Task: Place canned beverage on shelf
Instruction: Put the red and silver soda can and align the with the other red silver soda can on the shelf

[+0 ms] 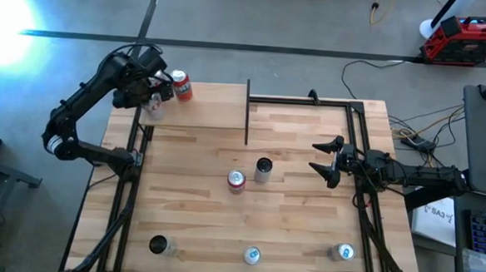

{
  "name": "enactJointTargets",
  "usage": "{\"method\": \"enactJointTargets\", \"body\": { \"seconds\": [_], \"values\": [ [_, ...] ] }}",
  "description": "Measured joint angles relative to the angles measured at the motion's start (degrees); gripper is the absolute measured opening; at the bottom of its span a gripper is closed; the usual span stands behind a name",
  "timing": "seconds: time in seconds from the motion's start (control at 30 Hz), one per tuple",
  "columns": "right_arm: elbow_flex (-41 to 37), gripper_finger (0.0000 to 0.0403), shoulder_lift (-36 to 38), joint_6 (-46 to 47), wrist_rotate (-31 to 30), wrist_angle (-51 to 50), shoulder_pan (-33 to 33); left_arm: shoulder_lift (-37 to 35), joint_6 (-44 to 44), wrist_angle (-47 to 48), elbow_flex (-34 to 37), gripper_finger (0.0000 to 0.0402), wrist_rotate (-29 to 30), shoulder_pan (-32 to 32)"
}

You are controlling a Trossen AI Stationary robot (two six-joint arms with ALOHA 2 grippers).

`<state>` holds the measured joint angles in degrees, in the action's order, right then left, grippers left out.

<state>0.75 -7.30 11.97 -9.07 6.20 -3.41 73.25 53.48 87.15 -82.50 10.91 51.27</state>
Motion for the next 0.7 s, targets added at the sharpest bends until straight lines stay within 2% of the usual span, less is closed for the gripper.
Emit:
{"method": "enactJointTargets", "body": {
  "seconds": [0.7],
  "values": [
    [0.0, 0.0368, 0.0, 0.0, 0.0, 0.0, 0.0, -0.3, -1.6, 1.1, -0.2, 0.0374, -1.2, 0.0]
  ]
}}
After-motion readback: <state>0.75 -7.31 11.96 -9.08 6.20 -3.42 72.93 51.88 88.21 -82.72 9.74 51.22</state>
